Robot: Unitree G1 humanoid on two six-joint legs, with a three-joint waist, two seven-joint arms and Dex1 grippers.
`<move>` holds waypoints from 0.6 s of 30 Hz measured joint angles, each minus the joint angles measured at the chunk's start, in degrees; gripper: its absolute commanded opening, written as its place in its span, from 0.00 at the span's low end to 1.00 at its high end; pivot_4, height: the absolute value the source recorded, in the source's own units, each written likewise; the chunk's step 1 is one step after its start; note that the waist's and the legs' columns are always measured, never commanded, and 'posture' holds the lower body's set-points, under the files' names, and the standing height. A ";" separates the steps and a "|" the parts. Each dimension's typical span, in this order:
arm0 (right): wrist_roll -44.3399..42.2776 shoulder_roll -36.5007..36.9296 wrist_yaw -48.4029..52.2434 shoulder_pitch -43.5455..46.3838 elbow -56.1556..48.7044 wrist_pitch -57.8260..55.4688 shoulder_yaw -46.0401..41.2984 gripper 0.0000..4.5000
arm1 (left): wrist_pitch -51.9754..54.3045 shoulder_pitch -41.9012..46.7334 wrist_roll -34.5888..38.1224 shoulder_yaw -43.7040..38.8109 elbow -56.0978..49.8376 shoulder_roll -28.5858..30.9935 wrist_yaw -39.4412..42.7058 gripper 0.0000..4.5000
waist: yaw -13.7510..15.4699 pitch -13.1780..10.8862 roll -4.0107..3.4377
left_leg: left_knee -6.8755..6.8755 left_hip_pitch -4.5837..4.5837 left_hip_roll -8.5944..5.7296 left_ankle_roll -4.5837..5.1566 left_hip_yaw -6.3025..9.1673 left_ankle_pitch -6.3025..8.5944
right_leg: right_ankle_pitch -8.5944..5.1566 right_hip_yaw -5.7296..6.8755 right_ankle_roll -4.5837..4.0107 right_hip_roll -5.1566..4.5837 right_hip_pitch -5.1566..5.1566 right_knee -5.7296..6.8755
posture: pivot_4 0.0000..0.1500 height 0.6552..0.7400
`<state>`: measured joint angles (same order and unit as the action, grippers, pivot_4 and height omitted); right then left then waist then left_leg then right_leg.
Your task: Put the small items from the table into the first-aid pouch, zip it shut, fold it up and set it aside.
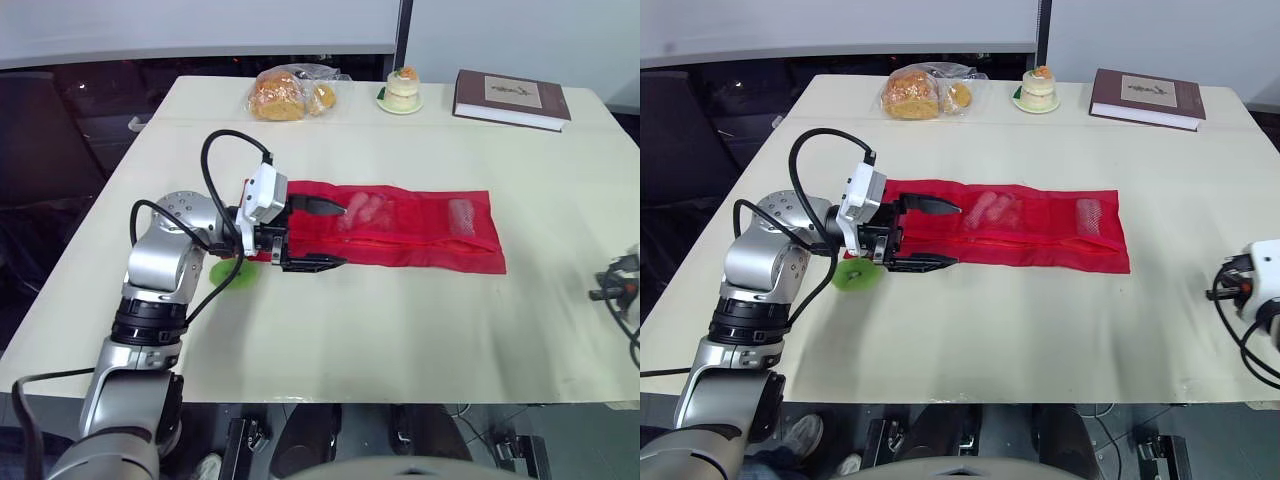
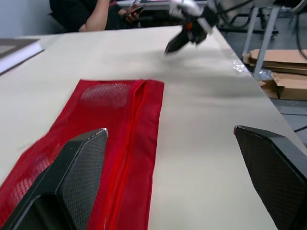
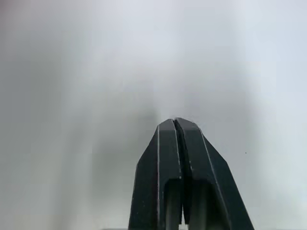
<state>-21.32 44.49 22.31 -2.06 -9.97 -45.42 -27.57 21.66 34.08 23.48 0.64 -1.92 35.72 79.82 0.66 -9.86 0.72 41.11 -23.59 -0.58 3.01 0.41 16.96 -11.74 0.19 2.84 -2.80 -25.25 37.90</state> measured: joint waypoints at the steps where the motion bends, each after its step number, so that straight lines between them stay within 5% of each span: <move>1: -0.41 -0.87 -0.23 0.93 -0.12 -0.05 -0.35 0.00 | 0.22 -0.10 0.36 0.00 -0.23 -0.02 -0.40 1.00 | -0.06 0.00 0.00 | 0.00 0.02 0.02 0.00 -0.02 0.00 | 0.00 -0.01 0.00 0.02 0.01 0.00 | 1.00 0.87; 3: -2.34 -3.05 0.12 2.58 -0.83 -0.59 -0.43 0.00 | 0.45 -0.21 0.84 0.02 -1.01 -0.02 -1.20 1.00 | -0.19 0.00 -0.01 | -0.01 0.05 0.04 0.00 -0.04 0.00 | 0.00 -0.03 0.00 0.03 0.01 0.01 | 1.00 0.87; 8: -10.86 -7.92 2.03 5.54 -6.54 -5.67 -0.30 0.46 | 0.36 -0.12 1.47 0.03 -1.31 0.00 -1.67 1.00 | -0.02 -0.02 -0.06 | -0.02 0.02 0.03 0.00 -0.02 0.00 | 0.00 -0.02 0.00 0.02 0.01 -0.02 | 1.00 0.87; 12: -15.46 -10.48 0.64 7.45 -9.65 -10.52 -0.09 0.94 | -0.17 0.43 1.47 0.08 -1.24 0.00 -1.63 1.00 | 0.25 -0.02 -0.05 | -0.02 -0.01 -0.01 0.00 0.01 0.00 | 0.00 0.00 0.00 0.00 0.01 -0.03 | 1.00 0.87; 18: -14.74 -12.92 -1.65 6.79 -10.03 -12.17 5.40 0.99 | -0.65 0.65 1.47 0.61 -1.22 -0.04 -1.67 1.00 | -0.01 -0.02 -0.06 | -0.03 0.01 0.01 0.00 -0.01 0.00 | 0.00 -0.01 0.00 0.02 0.00 -0.01 | 1.00 0.87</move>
<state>-36.06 31.58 20.66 4.73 -20.00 -57.59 -22.16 21.01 34.74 24.95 1.25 -3.14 35.68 78.16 0.65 -9.88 0.66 41.08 -23.57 -0.56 3.01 0.40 16.96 -11.74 0.18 2.84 -2.78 -25.25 37.89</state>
